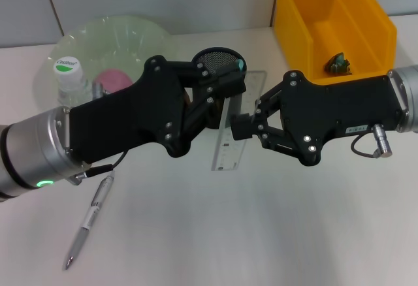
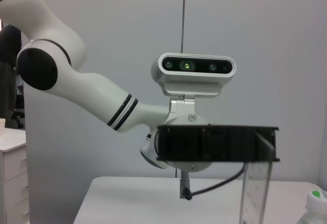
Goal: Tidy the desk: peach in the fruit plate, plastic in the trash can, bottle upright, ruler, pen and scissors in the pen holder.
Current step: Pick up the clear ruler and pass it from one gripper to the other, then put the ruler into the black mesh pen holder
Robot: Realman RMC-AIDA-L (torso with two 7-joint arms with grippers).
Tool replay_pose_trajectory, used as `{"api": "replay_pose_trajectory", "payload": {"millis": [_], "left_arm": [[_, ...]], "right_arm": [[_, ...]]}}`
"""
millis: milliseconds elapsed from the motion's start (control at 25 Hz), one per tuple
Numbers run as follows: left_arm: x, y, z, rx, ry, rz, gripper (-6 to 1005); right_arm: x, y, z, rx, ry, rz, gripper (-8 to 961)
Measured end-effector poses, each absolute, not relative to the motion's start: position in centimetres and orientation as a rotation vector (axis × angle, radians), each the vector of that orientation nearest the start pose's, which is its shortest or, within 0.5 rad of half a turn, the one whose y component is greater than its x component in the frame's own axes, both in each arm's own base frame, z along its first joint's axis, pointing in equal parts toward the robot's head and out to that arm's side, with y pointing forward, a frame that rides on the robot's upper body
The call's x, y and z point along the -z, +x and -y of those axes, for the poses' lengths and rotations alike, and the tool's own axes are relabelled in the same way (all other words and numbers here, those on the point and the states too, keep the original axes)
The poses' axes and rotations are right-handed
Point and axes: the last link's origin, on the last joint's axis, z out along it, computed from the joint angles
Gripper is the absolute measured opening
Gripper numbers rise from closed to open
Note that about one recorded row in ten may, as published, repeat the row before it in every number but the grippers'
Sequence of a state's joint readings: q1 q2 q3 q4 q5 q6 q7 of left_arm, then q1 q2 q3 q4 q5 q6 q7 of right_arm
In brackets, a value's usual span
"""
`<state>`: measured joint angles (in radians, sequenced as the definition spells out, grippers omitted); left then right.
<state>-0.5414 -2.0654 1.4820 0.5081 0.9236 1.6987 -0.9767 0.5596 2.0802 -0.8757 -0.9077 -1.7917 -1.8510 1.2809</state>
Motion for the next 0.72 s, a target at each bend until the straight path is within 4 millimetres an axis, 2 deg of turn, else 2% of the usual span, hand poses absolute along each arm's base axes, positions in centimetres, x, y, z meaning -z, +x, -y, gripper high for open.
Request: {"api": "replay_pose_trajectory", "payload": {"millis": [120,240,560,720], "left_arm": [[2.4,-15.5,-29.9,1.603,-2.603,0.023,27],[2.3,-15.4,-29.9,1.617,-2.612,0.010,41],[2.0,-15.4,-29.7,1.634,-2.605,-0.006,361],[1.4,-16.2,-29.9,1.629,-2.555,0.017,514]], "right_arm": [[-2.6,18.1,-31.9,-0.917,-2.934,0.097,15],[-2.5,18.1,-31.9,-0.921,-2.933,0.094,14],[-2.5,17.9,-32.1,-0.935,-2.922,0.092,10],[-2.7,18.2,-32.5,-0.935,-2.879,0.059,10]]}}
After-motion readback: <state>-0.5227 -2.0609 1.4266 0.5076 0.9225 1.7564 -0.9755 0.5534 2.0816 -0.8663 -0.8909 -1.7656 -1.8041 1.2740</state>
